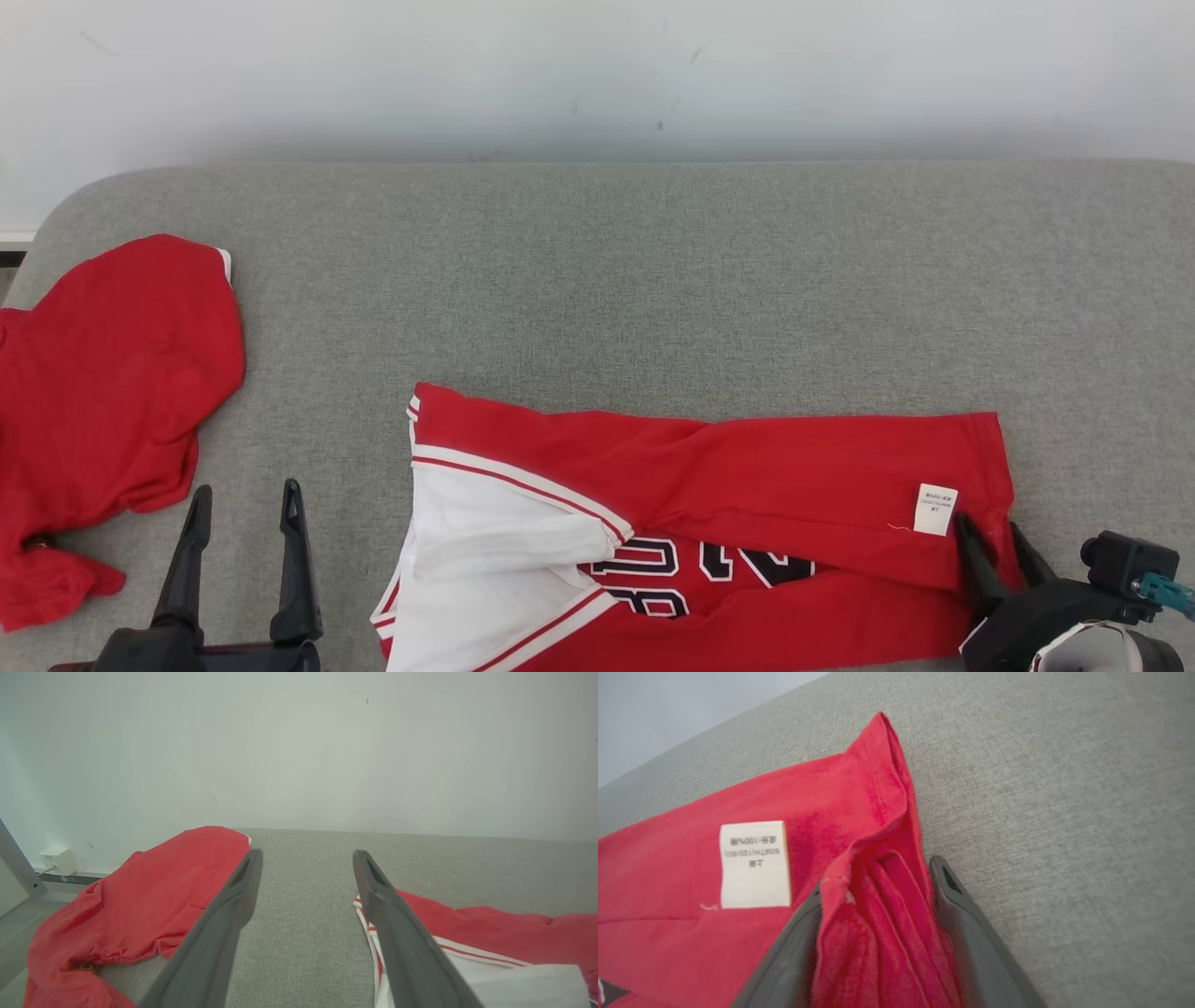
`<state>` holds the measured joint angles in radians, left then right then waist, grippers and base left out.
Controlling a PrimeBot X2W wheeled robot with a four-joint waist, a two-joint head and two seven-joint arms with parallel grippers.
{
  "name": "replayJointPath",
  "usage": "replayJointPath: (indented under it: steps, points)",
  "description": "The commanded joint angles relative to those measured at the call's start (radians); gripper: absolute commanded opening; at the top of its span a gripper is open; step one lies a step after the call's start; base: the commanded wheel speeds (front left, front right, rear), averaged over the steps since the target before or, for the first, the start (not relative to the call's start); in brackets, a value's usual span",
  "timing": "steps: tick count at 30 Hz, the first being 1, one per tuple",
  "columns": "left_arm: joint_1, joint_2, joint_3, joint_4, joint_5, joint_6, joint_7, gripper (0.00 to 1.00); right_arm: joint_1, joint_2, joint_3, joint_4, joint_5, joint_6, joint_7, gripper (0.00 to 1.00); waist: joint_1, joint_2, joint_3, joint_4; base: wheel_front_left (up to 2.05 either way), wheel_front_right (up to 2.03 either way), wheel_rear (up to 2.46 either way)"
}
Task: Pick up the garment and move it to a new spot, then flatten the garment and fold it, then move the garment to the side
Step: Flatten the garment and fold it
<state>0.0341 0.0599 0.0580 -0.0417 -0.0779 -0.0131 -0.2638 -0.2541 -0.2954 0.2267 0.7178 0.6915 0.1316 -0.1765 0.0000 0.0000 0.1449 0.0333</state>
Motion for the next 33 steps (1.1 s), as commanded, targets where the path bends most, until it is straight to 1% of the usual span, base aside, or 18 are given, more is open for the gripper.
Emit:
replayJointPath:
  steps: [1,3,6,11,16,18,20,22,26,33]
  points:
    - [0.013,-0.004,0.005,0.004,0.01,-0.002,-0.001,1.0,0.009,0.022,0.022,0.021,0.018,-0.002,0.019,0.0,0.0,0.0,-0.002,0.0,0.0,0.0,0.0]
    - [0.014,-0.005,0.005,0.01,0.013,-0.006,-0.001,1.0,0.003,0.014,0.032,0.037,0.041,-0.001,0.013,0.0,0.0,0.0,-0.008,0.002,0.0,0.0,0.0]
    - [0.019,-0.006,0.009,0.017,0.018,-0.008,-0.001,1.0,-0.017,-0.018,0.022,0.058,0.072,-0.003,-0.01,0.0,0.0,0.0,-0.021,0.0,0.0,0.0,0.0]
    - [0.041,-0.007,0.013,0.025,0.025,-0.012,-0.001,1.0,-0.039,-0.102,0.008,0.079,0.096,-0.003,-0.039,0.0,0.0,0.0,-0.051,-0.008,0.0,0.0,0.0]
    - [0.058,-0.009,0.015,0.033,0.023,-0.017,-0.001,1.0,-0.035,-0.217,-0.02,0.107,0.102,-0.003,-0.051,0.0,0.0,0.0,-0.075,-0.013,0.0,0.0,0.0]
    - [0.06,-0.009,0.014,0.033,0.021,-0.018,-0.001,1.0,-0.033,-0.243,-0.02,0.103,0.099,-0.002,-0.05,0.0,0.0,0.0,-0.083,-0.016,0.0,0.0,0.0]
    - [0.07,-0.009,0.009,0.027,0.015,-0.008,-0.001,1.0,-0.031,-0.256,-0.005,0.083,0.093,-0.002,-0.042,0.0,0.0,0.0,-0.093,-0.021,0.0,0.0,0.0]
    - [0.084,-0.01,0.005,0.025,0.006,-0.003,-0.001,1.0,-0.025,-0.253,0.014,0.053,0.087,-0.002,-0.038,0.0,0.0,0.0,-0.101,-0.027,0.0,0.0,0.0]
    - [0.093,-0.01,-0.006,0.027,-0.008,0.008,-0.001,1.0,-0.01,-0.217,0.054,-0.032,0.08,-0.002,-0.039,0.0,0.0,0.0,-0.112,-0.034,0.0,0.0,0.0]
    - [0.095,-0.009,-0.015,0.033,-0.011,0.011,-0.001,1.0,0.034,-0.117,0.138,-0.212,0.061,-0.002,-0.004,0.0,0.0,0.0,-0.123,-0.031,0.0,0.0,0.0]
